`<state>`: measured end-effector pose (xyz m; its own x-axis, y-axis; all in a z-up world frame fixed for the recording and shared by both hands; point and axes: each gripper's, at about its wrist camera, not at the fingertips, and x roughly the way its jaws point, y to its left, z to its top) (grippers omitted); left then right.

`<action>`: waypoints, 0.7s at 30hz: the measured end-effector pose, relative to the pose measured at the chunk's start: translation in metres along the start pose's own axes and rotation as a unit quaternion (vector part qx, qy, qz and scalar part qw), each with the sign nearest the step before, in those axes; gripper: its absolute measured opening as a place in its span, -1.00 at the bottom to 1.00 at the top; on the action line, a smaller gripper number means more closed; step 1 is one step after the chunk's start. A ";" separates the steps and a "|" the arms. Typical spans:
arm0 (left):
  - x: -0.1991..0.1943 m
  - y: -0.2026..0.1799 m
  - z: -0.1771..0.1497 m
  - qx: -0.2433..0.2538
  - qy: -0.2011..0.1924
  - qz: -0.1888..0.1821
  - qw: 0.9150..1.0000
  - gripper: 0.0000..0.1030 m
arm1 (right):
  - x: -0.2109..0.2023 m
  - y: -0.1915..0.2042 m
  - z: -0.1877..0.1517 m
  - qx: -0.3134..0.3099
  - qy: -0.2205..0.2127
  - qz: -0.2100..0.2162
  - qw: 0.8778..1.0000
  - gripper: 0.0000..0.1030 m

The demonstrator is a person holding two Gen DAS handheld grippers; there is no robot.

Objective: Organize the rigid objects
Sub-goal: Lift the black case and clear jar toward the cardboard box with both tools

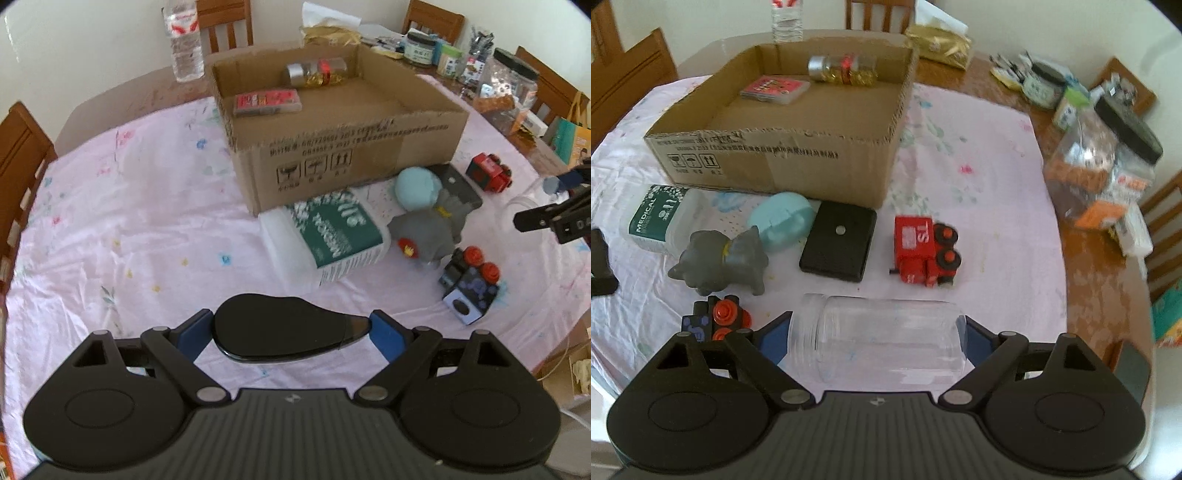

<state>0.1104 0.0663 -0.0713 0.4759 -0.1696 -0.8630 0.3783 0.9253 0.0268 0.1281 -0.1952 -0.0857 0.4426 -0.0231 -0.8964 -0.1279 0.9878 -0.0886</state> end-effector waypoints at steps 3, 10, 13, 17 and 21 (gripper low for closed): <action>-0.013 -0.002 0.013 0.006 -0.014 -0.004 1.000 0.74 | -0.007 -0.003 0.007 -0.007 -0.008 0.018 1.000 0.82; -0.032 -0.010 0.053 0.035 -0.058 -0.011 0.998 0.74 | -0.026 -0.003 0.029 -0.042 -0.034 0.048 0.997 0.82; -0.031 -0.012 0.073 0.046 -0.078 -0.013 0.996 0.74 | -0.033 -0.004 0.041 -0.051 -0.047 0.054 0.996 0.82; -0.024 -0.011 0.098 0.051 -0.101 -0.019 0.993 0.74 | -0.042 -0.005 0.057 -0.056 -0.065 0.056 0.995 0.82; -0.008 -0.009 0.120 0.051 -0.115 -0.018 0.992 0.74 | -0.048 -0.004 0.074 -0.053 -0.079 0.055 0.994 0.82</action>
<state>0.1987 0.0184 -0.0037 0.6241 -0.2859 -0.7271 0.4716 0.8799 0.0588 0.1730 -0.1870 -0.0104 0.5536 0.1178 -0.8244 -0.2730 0.9609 -0.0460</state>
